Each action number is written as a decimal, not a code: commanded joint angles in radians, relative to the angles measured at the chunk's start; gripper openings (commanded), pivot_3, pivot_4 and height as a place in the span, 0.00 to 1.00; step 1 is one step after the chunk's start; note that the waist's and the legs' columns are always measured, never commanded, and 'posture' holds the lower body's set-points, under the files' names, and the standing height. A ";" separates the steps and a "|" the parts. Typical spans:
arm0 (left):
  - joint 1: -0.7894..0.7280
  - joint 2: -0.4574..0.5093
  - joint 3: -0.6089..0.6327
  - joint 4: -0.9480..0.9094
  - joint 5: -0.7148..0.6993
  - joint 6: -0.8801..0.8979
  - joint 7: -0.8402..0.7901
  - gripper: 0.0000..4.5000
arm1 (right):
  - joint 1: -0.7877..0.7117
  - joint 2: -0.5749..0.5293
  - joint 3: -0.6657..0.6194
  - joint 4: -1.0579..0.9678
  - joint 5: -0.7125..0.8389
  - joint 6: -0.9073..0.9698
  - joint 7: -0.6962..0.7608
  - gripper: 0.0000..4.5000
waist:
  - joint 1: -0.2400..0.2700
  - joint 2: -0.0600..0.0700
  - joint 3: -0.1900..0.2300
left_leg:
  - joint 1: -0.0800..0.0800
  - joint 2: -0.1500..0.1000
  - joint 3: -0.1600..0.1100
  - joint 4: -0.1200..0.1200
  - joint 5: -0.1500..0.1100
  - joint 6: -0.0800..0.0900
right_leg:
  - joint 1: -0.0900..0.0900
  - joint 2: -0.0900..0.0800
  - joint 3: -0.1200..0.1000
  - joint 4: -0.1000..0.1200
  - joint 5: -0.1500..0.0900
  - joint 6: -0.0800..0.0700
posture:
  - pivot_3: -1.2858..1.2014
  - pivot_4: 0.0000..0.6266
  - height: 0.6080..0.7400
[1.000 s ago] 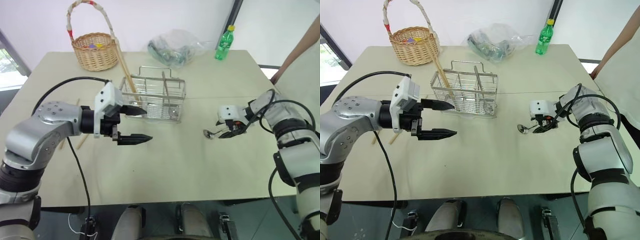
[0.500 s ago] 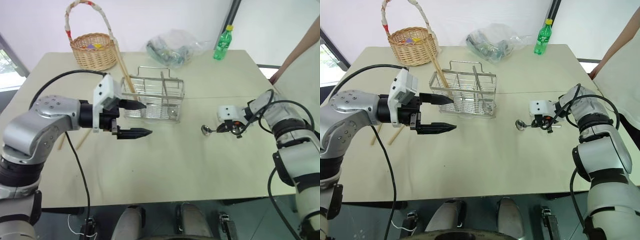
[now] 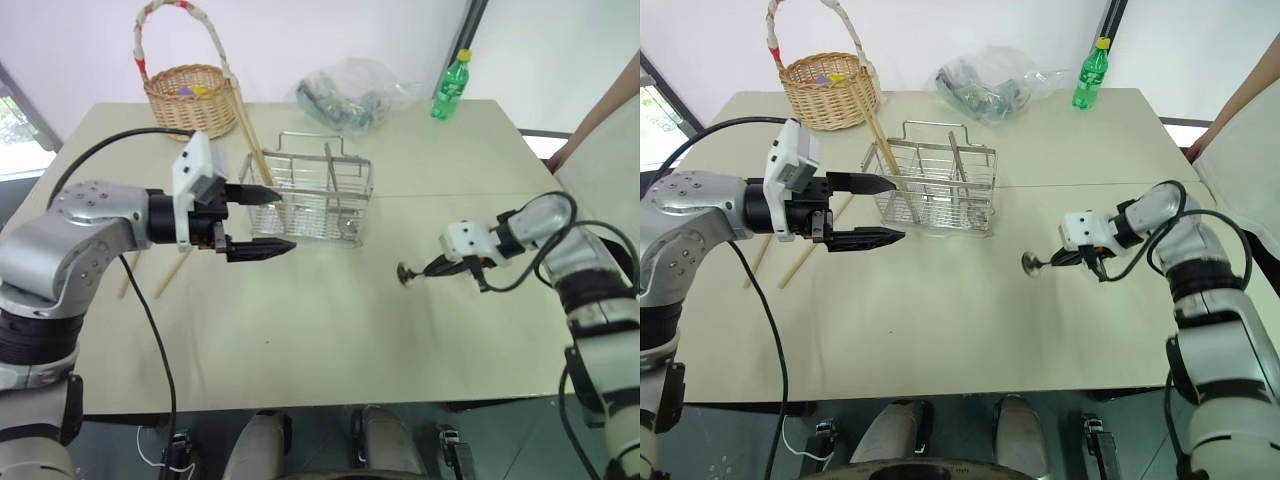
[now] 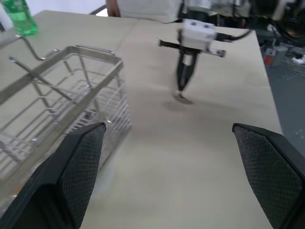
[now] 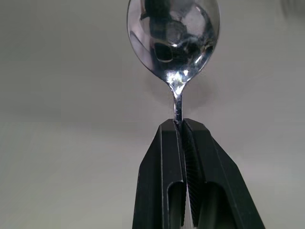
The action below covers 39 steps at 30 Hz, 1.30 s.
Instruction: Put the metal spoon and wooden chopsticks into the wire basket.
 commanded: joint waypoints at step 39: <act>-0.068 -0.019 0.082 0.076 0.050 -0.057 0.068 1.00 | -0.189 0.572 -0.205 -0.334 0.344 0.702 -1.122 0.80 | -0.007 -0.003 -0.002 | 0.000 0.000 0.001 0.000 -0.001 0.003 | -0.010 0.002 0.001 0.014 0.001 -0.003 | 0.52 0.24 0.44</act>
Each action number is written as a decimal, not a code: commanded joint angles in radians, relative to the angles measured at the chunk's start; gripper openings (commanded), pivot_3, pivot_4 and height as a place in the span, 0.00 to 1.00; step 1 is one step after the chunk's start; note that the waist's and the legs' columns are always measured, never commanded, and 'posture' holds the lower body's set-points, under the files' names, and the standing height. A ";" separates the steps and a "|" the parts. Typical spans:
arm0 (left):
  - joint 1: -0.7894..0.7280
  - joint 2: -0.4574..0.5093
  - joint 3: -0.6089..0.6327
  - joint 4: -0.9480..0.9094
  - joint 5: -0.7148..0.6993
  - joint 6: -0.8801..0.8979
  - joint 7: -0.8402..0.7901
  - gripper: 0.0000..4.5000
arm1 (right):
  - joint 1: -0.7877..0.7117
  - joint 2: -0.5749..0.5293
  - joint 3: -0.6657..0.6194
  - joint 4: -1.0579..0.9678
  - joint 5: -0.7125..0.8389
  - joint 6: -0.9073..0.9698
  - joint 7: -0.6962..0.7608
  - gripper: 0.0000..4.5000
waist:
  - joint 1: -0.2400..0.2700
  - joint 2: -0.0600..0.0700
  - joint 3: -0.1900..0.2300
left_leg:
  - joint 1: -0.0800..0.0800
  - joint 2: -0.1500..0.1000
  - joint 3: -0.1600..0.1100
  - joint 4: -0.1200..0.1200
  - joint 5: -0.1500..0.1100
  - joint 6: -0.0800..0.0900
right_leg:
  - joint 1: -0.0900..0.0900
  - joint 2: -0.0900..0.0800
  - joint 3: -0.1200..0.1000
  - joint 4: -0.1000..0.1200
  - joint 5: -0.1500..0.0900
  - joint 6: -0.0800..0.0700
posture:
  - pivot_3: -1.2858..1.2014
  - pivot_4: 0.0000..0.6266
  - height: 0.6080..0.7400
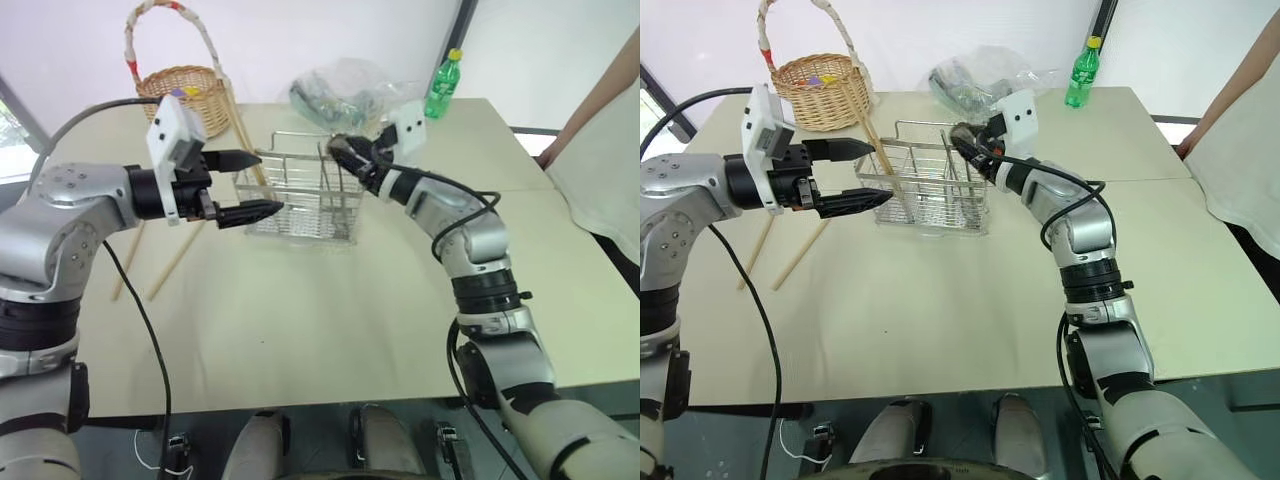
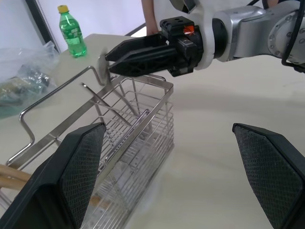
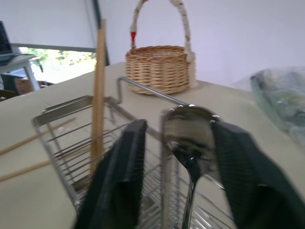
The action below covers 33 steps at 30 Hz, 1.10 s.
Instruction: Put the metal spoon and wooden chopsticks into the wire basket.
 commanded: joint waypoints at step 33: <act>-0.323 -0.023 0.030 1.053 0.451 0.008 0.520 1.00 | 0.442 -0.593 -0.287 -0.818 0.597 0.415 0.381 0.99 | 0.013 -0.008 -0.002 | 0.000 0.000 0.000 0.000 -0.001 0.001 | 0.002 -0.002 -0.002 -0.004 -0.001 0.001 | 0.52 0.24 0.44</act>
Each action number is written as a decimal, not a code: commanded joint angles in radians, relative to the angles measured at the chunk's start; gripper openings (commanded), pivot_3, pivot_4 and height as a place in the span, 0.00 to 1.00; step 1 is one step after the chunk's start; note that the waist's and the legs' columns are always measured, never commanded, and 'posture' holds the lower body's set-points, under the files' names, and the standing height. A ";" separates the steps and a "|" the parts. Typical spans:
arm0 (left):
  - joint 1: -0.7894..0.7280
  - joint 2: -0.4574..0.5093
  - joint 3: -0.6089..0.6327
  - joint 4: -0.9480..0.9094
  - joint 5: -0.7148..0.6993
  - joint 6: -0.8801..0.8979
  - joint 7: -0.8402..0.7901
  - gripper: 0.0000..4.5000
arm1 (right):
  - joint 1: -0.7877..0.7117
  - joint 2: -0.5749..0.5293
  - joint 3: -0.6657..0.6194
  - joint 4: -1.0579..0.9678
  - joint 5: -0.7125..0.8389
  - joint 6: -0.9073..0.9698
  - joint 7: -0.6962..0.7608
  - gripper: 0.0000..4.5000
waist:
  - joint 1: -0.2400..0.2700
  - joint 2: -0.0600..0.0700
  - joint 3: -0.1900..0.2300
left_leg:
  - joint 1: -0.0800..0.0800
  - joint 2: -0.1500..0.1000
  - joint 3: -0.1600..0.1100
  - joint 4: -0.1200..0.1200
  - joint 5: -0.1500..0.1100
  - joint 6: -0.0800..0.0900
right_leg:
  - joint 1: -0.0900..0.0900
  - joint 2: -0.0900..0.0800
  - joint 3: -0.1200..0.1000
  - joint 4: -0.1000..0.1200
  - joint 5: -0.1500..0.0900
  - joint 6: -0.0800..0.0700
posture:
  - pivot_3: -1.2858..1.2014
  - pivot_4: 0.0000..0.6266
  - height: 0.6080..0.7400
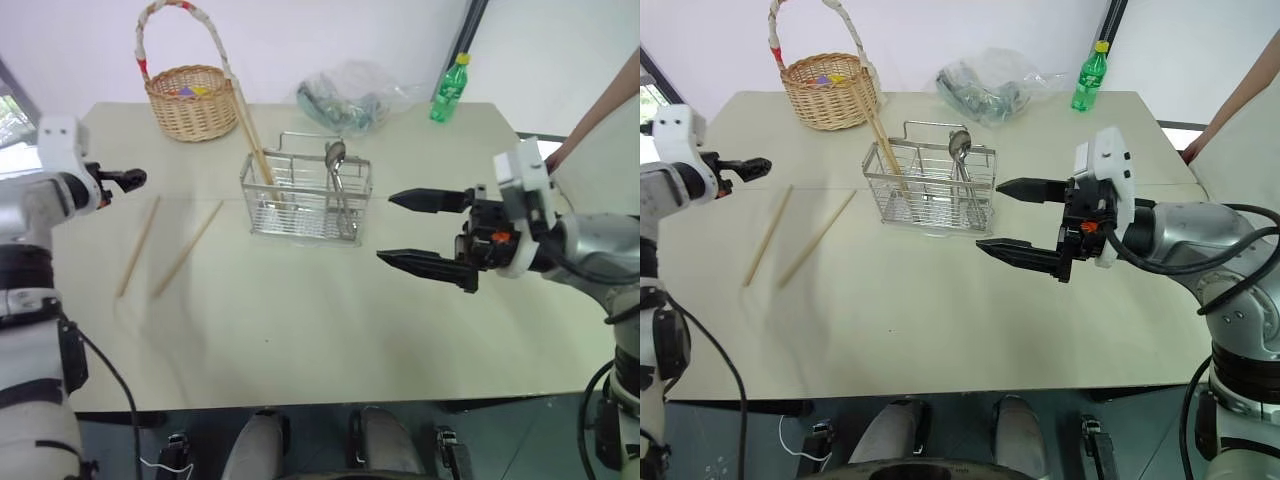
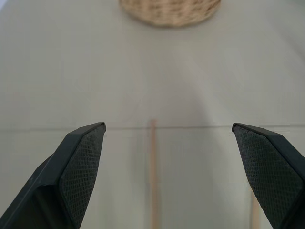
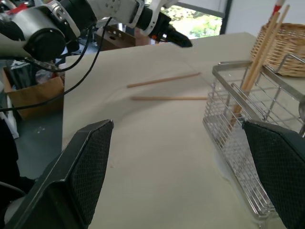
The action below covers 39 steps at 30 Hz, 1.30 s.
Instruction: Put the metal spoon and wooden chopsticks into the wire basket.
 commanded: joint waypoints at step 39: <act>-0.177 -0.110 0.128 0.491 0.097 -0.302 0.076 0.03 | 0.196 -0.094 -0.129 -0.095 0.154 -0.044 -0.131 1.00 | 0.021 -0.004 -0.002 | -0.001 0.001 0.000 0.000 0.000 0.000 | 0.000 -0.005 -0.002 -0.003 0.000 0.001 | 0.52 0.24 0.44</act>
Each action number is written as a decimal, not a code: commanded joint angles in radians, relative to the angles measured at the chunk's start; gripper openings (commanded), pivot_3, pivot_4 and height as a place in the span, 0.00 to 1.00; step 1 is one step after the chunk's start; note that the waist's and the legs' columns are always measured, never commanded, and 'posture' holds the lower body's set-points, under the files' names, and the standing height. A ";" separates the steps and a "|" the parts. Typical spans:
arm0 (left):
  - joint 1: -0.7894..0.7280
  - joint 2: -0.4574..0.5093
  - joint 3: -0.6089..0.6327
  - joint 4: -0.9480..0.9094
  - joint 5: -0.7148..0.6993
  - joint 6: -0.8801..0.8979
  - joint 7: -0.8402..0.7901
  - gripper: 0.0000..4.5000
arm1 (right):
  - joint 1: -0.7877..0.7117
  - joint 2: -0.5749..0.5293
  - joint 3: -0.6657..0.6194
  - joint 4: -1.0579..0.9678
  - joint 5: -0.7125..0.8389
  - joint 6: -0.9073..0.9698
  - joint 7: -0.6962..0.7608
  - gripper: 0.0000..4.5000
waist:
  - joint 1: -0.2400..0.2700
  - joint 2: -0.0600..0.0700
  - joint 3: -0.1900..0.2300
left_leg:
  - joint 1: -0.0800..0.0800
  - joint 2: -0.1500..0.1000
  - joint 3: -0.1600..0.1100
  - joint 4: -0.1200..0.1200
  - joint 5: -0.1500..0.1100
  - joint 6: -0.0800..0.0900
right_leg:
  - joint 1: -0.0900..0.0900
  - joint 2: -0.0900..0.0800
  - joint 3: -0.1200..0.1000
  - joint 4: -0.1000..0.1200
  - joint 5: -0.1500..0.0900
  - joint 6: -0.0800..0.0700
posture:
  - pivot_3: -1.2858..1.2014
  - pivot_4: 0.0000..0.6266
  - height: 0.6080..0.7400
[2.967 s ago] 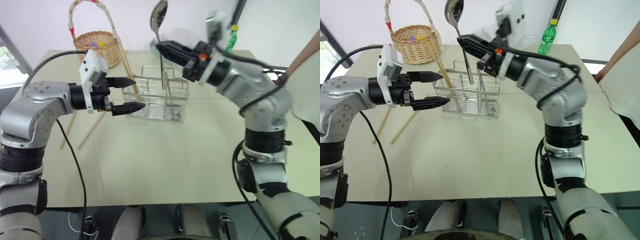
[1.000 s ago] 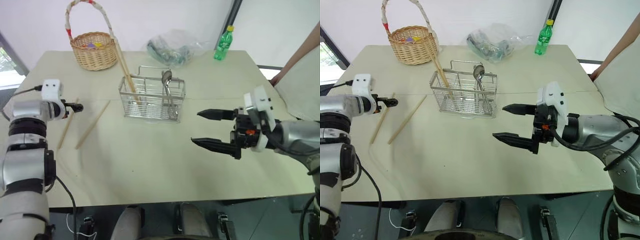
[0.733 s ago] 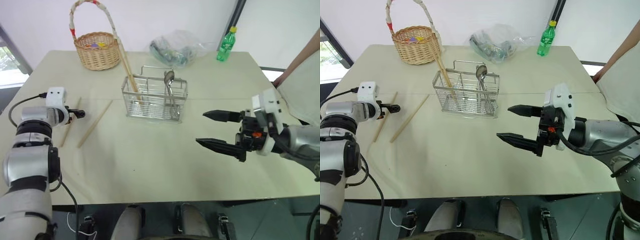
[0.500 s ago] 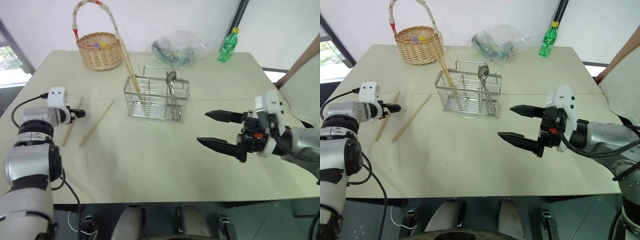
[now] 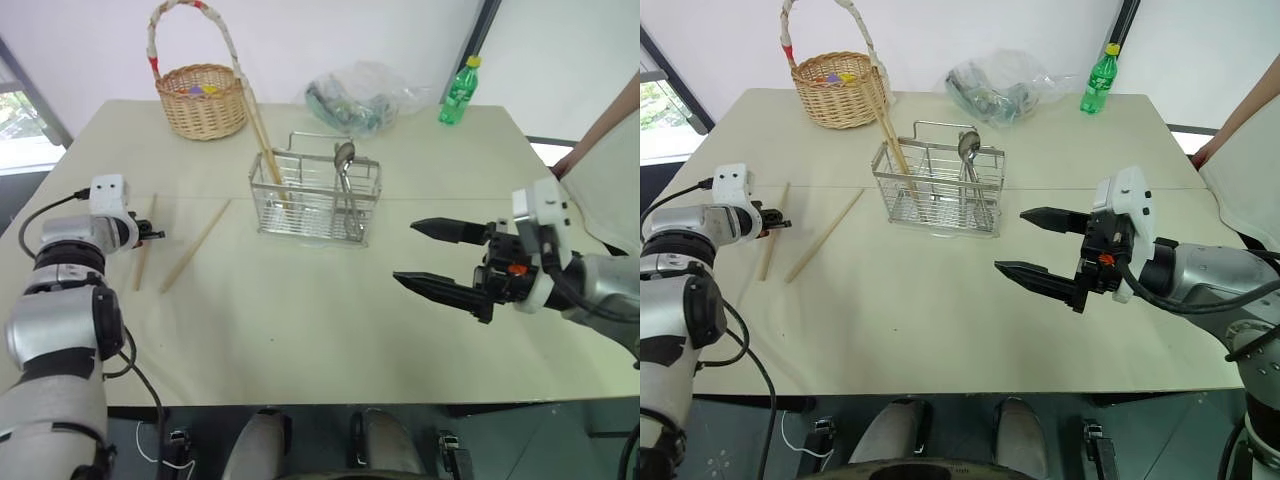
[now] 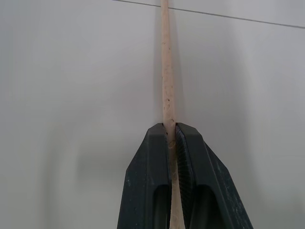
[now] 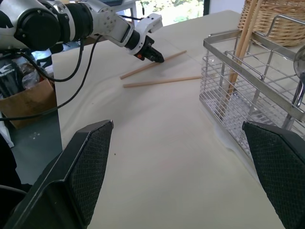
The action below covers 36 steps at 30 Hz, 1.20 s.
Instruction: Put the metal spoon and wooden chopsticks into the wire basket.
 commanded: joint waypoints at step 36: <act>0.054 -0.505 0.054 -0.898 -0.348 -0.315 0.044 0.03 | 0.039 -0.008 -0.060 -0.049 0.153 -0.029 -0.211 1.00 | 0.000 -0.001 0.001 | -0.001 -0.001 0.000 0.001 0.000 0.000 | 0.004 0.002 0.000 -0.008 0.003 0.003 | 0.52 0.24 0.44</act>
